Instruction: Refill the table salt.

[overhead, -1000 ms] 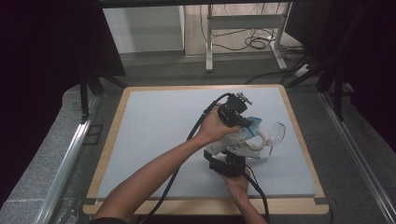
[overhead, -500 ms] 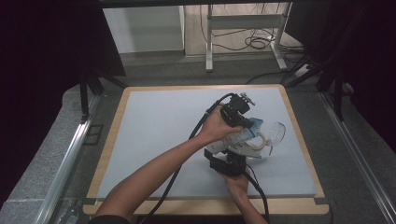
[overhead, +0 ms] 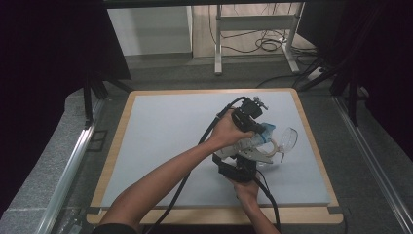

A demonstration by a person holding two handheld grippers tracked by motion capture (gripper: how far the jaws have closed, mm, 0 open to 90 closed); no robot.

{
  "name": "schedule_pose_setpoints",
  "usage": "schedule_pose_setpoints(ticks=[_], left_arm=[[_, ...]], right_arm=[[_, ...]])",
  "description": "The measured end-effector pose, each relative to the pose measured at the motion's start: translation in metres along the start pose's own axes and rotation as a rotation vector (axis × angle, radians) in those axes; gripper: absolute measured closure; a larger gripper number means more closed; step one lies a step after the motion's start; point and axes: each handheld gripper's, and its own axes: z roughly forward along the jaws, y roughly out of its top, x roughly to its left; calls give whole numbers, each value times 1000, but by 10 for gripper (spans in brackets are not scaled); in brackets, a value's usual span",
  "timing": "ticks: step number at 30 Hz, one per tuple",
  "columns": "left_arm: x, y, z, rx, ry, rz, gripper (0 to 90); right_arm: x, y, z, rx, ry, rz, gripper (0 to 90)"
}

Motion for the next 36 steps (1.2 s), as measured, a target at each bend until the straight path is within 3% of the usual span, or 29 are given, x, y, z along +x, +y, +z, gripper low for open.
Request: schedule_pose_setpoints(ticks=[31, 36], left_arm=[[-1, 0, 0, 5, 6, 4, 900], [-2, 0, -1, 2, 4, 3, 900]], right_arm=[[0, 1, 1, 0, -6, -13, 399], [1, 1, 2, 2, -29, -24, 423]])
